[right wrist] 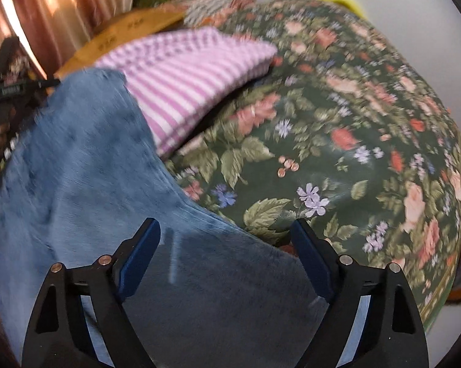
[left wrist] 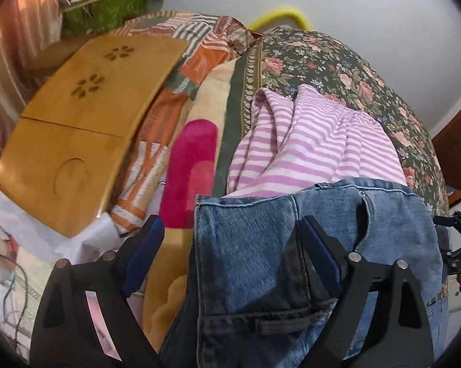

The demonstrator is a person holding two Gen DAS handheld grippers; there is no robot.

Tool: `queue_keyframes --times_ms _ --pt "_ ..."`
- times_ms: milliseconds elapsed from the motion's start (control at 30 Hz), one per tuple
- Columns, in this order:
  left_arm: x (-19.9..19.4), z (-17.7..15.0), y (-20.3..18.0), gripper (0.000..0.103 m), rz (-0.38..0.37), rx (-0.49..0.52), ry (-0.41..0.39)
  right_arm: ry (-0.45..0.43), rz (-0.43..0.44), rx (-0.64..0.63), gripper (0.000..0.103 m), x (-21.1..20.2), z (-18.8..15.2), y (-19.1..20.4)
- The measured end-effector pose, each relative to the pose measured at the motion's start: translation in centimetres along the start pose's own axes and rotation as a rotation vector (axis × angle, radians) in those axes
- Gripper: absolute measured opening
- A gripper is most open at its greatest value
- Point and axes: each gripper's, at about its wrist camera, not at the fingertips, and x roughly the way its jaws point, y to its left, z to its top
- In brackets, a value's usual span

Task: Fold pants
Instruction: 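Lower both grippers onto the jeans waistband and close on it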

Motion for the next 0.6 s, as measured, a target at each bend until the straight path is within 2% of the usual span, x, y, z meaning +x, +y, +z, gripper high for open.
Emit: queue_keyframes --times_ms 100,200,400,500,533,567,600 --pt "0.6 0.2 -0.1 0.091 -0.024 0.011 0.008 0.078 0.025 -0.033 0.085 1.9 -0.2 -0.3" --pt "1.1 0.6 -0.4 0.091 -0.030 0.025 0.019 0.103 0.043 -0.040 0.087 2.7 -0.5 -0.4" --pt "1.7 0.8 0.1 0.073 -0.123 -0.040 0.071 0.107 0.072 0.003 0.084 3.2 -0.2 -1.5" --pt "1.6 0.9 0.2 0.071 -0.136 -0.049 0.078 0.099 0.059 -0.005 0.066 3.1 -0.3 -1.5" --pt "1.5 0.9 0.2 0.069 -0.135 -0.046 0.078 0.099 0.069 -0.004 0.049 2.9 -0.5 -1.5" --pt "1.4 0.9 0.0 0.067 -0.133 -0.042 0.078 0.103 0.092 0.002 0.028 2.8 -0.6 -1.6" --pt "1.2 0.9 0.0 0.061 -0.132 -0.041 0.078 0.114 0.120 0.013 0.021 2.8 -0.8 -1.8"
